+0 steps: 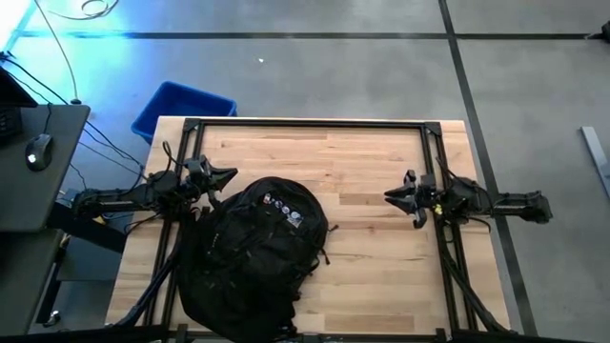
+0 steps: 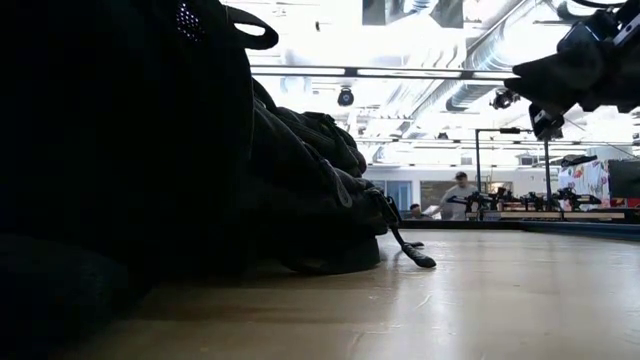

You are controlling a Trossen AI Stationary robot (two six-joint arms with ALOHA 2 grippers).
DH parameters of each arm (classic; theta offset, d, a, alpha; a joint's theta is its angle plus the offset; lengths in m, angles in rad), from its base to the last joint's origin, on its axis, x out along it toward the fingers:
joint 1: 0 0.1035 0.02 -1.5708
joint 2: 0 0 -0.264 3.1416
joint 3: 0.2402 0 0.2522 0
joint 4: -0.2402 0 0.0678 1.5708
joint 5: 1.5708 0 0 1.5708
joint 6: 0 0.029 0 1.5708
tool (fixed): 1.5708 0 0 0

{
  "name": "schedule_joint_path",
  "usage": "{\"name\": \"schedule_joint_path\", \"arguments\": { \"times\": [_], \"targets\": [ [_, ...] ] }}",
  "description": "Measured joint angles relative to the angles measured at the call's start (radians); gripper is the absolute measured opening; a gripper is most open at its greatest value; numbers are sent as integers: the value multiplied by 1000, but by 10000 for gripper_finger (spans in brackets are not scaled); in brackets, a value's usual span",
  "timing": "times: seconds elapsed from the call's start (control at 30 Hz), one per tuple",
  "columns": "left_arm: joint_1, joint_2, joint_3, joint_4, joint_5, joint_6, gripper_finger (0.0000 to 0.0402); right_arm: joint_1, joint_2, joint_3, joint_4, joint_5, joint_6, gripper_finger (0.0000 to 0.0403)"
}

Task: Unpack backpack
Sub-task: Return to Home Position

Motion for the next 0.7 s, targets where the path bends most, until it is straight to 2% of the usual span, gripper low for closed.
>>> {"name": "schedule_joint_path", "arguments": {
  "times": [0.53,0.7],
  "targets": [
    [0,11,0,0,-1,1,0,2,13,0,-9,1,-3,78],
    [0,11,0,2,-34,211,0,-1,13,0,-9,12,-275,78]
  ]
}}
